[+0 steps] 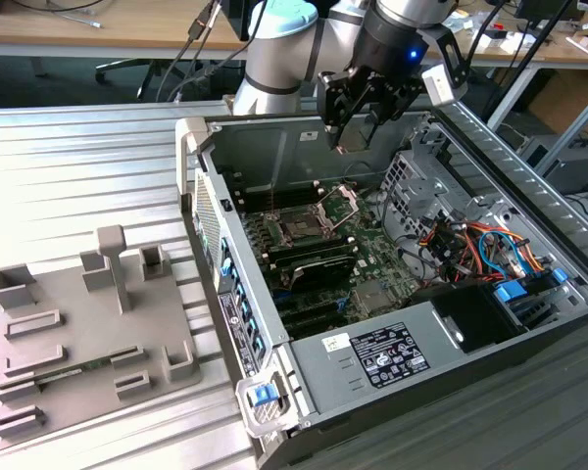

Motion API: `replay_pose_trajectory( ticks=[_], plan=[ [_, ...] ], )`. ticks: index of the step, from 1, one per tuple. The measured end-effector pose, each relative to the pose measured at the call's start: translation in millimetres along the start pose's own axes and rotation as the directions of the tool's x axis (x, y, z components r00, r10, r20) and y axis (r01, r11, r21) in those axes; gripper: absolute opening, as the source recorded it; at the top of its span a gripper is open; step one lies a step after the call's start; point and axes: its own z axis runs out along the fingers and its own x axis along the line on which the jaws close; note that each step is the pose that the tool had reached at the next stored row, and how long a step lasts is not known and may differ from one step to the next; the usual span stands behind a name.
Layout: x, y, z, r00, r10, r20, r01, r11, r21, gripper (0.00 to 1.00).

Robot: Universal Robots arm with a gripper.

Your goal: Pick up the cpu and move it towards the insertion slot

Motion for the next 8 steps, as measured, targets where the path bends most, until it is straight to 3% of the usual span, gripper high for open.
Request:
replay_pose_trajectory(
  ticks=[8],
  plan=[
    [0.0,-0.1,1.5,1.0,0.0,0.0,0.0,1.0,-0.0001,0.55]
  ],
)
